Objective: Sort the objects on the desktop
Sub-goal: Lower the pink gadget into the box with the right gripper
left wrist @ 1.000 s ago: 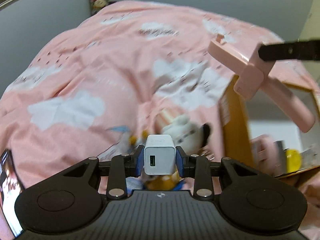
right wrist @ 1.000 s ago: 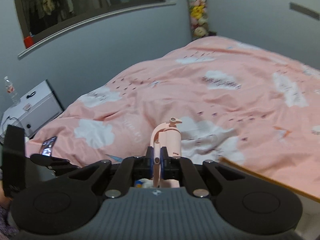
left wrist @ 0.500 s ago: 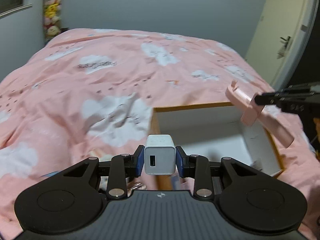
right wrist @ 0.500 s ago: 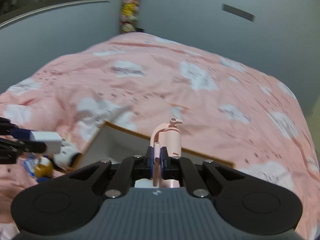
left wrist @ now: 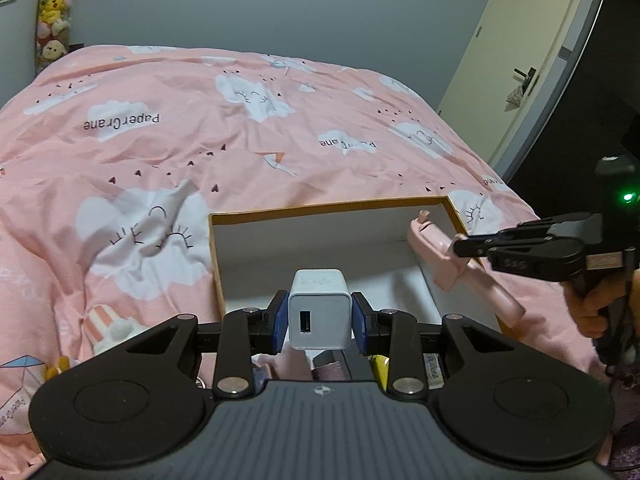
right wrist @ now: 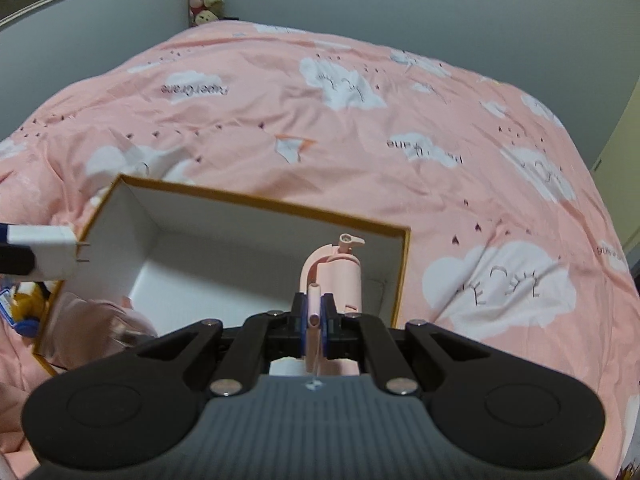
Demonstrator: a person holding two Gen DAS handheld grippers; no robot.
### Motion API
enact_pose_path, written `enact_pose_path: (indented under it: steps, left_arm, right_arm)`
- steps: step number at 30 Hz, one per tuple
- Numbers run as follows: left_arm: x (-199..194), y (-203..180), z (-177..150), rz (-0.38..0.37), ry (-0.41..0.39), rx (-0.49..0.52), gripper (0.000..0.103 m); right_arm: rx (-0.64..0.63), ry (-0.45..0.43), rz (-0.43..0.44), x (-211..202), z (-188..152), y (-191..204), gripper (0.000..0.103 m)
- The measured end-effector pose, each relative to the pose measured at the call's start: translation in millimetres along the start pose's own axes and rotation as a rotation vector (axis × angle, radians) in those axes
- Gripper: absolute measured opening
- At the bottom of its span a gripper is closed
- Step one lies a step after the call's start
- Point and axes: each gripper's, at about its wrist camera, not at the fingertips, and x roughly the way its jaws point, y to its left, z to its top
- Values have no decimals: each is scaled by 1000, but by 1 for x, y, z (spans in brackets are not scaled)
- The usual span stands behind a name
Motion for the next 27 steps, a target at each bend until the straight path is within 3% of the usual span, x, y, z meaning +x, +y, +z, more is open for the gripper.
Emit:
enact_pose_path:
  steps: [13,19,27]
  left_arm:
    - [16,1,-3,-2,47,-3,37]
    - [22,3,-4,-11,62,-8,37]
    - [22,4,-4,-28,63,-12,37]
  right_arm:
    - [171,51,-6,52,-21,-11,7]
    - [87,94,-97,58,-24,5,8]
    - [-57,262,-161,70,-20,19,11]
